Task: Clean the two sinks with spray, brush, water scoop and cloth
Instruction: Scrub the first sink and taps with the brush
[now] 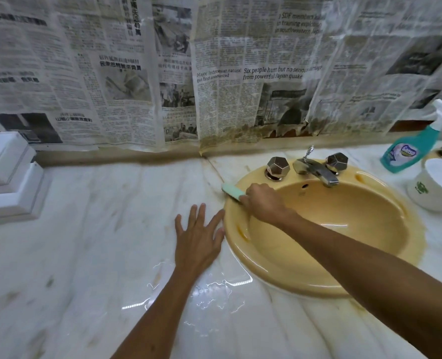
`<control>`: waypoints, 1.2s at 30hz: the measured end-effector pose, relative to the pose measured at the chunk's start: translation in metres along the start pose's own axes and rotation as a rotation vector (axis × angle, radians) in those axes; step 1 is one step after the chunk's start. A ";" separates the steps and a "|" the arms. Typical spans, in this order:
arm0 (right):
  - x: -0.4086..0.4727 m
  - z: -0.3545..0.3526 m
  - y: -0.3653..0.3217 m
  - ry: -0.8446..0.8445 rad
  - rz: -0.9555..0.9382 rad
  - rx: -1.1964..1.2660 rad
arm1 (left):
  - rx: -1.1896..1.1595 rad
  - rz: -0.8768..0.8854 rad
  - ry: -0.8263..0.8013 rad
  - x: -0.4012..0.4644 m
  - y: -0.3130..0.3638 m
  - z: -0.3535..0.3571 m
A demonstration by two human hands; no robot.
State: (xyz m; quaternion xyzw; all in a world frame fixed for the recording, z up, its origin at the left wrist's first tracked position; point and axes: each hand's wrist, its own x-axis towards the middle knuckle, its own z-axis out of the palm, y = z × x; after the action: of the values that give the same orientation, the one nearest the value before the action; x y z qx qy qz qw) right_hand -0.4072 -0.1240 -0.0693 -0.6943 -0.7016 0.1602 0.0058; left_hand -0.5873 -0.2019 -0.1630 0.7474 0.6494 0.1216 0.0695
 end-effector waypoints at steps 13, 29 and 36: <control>0.004 -0.024 0.030 -0.023 0.088 0.157 | -0.031 -0.008 -0.080 0.001 0.000 -0.008; -0.028 -0.006 0.037 -0.033 -0.236 -0.131 | -0.032 -0.017 -0.076 0.002 -0.001 -0.007; -0.054 0.038 0.056 0.128 -0.177 0.189 | -0.040 -0.015 -0.079 0.003 -0.002 -0.007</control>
State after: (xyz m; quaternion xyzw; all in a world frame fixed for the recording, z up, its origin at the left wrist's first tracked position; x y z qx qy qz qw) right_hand -0.3594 -0.1854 -0.1066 -0.6350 -0.7400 0.1798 0.1298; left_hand -0.5906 -0.1993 -0.1565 0.7453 0.6490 0.1044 0.1113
